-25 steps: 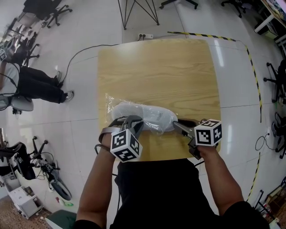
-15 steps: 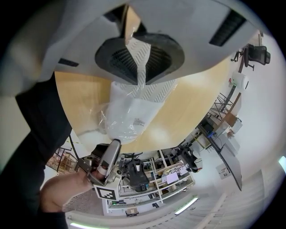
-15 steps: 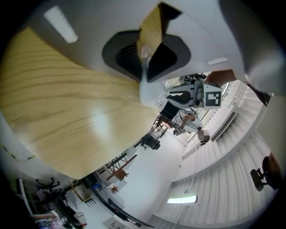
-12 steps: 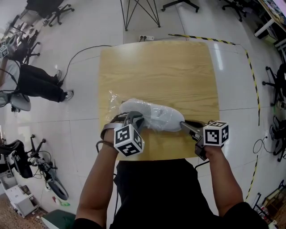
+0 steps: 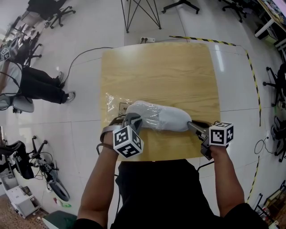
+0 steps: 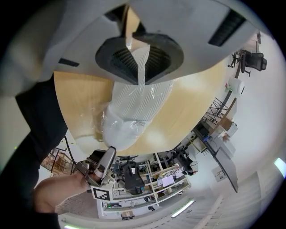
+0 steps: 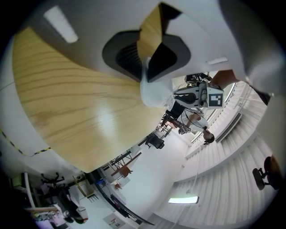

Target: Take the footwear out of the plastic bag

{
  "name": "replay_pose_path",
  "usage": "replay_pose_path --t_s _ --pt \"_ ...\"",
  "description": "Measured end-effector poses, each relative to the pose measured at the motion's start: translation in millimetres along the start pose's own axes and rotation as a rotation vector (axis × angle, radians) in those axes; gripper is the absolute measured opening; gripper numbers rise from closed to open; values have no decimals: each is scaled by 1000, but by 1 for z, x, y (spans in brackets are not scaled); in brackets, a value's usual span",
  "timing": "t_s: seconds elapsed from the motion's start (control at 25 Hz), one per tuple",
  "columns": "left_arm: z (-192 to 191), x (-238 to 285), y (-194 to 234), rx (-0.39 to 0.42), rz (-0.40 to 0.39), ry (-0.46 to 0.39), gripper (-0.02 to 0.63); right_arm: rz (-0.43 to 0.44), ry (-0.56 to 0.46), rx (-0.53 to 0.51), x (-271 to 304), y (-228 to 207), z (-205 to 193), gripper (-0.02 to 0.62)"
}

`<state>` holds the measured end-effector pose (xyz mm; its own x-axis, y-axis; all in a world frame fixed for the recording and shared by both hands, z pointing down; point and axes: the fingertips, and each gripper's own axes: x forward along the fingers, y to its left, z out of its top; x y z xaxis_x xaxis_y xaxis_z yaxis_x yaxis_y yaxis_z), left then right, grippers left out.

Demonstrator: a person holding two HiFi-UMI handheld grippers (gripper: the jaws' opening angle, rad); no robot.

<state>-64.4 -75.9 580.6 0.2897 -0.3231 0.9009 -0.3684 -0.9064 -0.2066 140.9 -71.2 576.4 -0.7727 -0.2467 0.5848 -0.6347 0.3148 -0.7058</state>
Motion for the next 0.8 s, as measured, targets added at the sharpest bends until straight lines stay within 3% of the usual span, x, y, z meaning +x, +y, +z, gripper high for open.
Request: replay_pose_path --t_s 0.52,0.8 --pt "-24 -25 -10 -42 -3 23 40 -23 53 -98 11 14 0 49" --pt "-38 -31 -7 -79 10 39 37 -17 69 -101 20 16 1 49"
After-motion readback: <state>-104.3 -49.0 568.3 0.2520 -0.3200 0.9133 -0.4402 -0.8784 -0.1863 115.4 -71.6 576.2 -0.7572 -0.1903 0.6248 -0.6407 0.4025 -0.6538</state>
